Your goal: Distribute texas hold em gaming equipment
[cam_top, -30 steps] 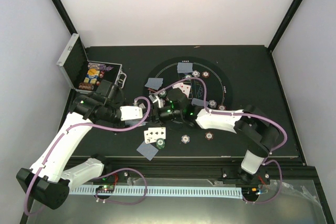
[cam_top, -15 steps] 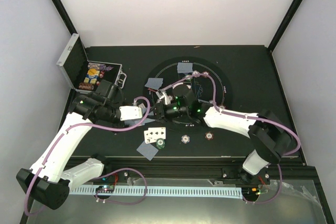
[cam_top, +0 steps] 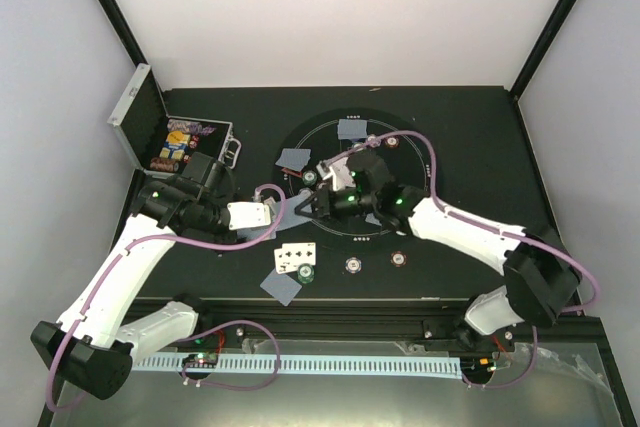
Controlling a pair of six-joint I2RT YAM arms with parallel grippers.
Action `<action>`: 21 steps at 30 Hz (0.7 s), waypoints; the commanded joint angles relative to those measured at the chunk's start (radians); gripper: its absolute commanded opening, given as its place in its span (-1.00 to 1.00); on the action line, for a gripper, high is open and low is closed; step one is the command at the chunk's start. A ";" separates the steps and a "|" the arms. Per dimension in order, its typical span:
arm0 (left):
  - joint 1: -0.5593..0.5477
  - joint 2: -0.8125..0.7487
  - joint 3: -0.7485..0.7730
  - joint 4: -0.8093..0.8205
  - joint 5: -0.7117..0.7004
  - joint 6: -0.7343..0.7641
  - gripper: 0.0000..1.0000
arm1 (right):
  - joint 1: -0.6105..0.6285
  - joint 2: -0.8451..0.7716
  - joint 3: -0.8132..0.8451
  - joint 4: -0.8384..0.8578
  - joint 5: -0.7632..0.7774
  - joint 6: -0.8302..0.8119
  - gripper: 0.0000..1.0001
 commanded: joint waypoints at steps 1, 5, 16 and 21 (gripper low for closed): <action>-0.004 -0.011 0.032 0.004 0.015 0.006 -0.97 | -0.105 -0.061 0.106 -0.269 0.032 -0.229 -0.93; -0.004 -0.010 0.031 0.003 0.018 0.004 -0.97 | -0.150 -0.033 0.300 -0.598 0.336 -0.594 -0.69; -0.004 -0.006 0.032 -0.003 0.006 -0.002 -0.97 | -0.142 0.242 0.319 -0.365 1.297 -1.360 -0.89; -0.004 -0.007 0.030 -0.004 -0.002 0.005 -0.97 | -0.140 0.261 0.345 -0.416 1.137 -1.201 -0.92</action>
